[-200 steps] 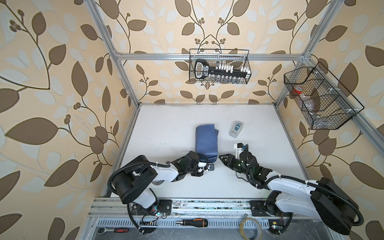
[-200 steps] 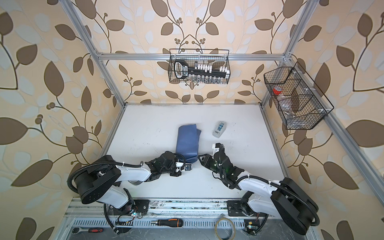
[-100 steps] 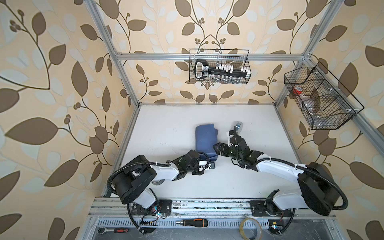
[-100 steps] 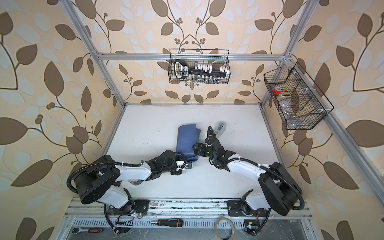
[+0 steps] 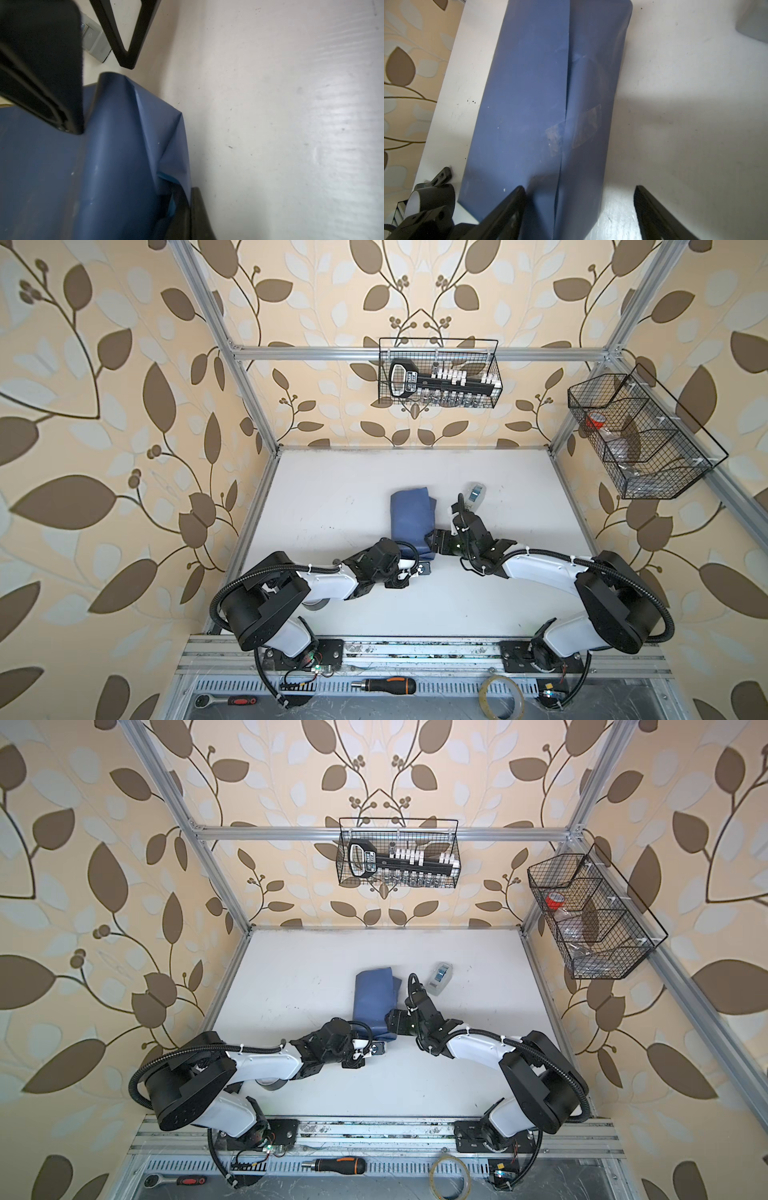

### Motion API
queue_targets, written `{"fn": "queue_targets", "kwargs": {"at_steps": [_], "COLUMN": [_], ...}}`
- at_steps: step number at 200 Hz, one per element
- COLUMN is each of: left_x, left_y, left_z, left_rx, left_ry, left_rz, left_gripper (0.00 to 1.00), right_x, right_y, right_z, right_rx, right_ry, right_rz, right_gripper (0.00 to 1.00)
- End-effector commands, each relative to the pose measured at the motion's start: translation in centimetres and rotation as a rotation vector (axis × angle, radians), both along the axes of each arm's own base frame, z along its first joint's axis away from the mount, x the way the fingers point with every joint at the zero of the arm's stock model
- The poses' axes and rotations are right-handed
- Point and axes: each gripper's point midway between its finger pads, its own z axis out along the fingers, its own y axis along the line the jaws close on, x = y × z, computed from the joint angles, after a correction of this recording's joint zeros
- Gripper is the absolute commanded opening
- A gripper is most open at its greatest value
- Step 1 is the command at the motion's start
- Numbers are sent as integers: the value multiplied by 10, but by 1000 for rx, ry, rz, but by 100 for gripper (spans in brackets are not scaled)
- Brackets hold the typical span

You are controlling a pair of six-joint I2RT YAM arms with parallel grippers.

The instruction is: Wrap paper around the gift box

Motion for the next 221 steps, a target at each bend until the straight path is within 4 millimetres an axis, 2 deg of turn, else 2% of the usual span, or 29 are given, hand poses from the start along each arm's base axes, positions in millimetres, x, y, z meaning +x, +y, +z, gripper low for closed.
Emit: {"fn": "queue_targets", "kwargs": {"at_steps": [1, 59, 101, 125, 158, 161, 173, 221], "left_x": [9, -9, -12, -3, -1, 0, 3, 19], "left_y": [-11, -11, -23, -23, -22, -22, -22, -18], "left_z": [31, 19, 26, 25, 34, 45, 51, 50], "left_rx": [-47, 41, 53, 77, 54, 31, 17, 45], "left_ry": [-57, -36, -68, -93, -134, -160, -180, -210], "left_rz": [-30, -150, -203, -171, -159, -153, -139, -75], "left_gripper": [0, 0, 0, 0, 0, 0, 0, 0], "right_x": [-19, -17, -19, -20, -20, -20, -21, -22], "right_y": [-22, -24, -26, -26, -29, -30, -31, -35], "right_z": [-39, -40, -44, -44, -48, -48, -49, -51], "right_rx": [-119, -124, -132, -137, -155, -157, -165, -184], "right_ry": [93, 95, 106, 105, 111, 112, 112, 111], "right_rz": [-4, -3, -3, 0, -4, -6, -7, -8], "right_gripper": [81, 80, 80, 80, 80, 80, 80, 79]}}
